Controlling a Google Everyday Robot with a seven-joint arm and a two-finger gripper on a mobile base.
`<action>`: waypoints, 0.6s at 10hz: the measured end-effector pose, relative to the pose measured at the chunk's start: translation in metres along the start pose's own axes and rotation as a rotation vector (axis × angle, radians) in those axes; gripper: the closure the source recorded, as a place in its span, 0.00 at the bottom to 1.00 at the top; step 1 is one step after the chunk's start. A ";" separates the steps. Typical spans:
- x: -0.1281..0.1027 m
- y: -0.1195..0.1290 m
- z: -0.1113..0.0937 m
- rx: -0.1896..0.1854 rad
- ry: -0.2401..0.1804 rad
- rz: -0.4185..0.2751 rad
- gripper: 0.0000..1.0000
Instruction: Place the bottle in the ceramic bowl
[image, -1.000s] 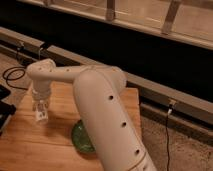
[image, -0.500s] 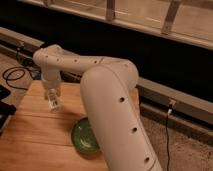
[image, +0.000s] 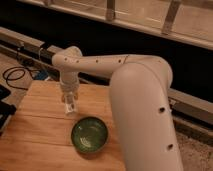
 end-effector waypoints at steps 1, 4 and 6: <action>0.013 -0.011 -0.005 -0.002 0.009 0.029 1.00; 0.028 -0.019 -0.009 -0.005 0.019 0.053 1.00; 0.027 -0.020 -0.009 -0.005 0.019 0.055 1.00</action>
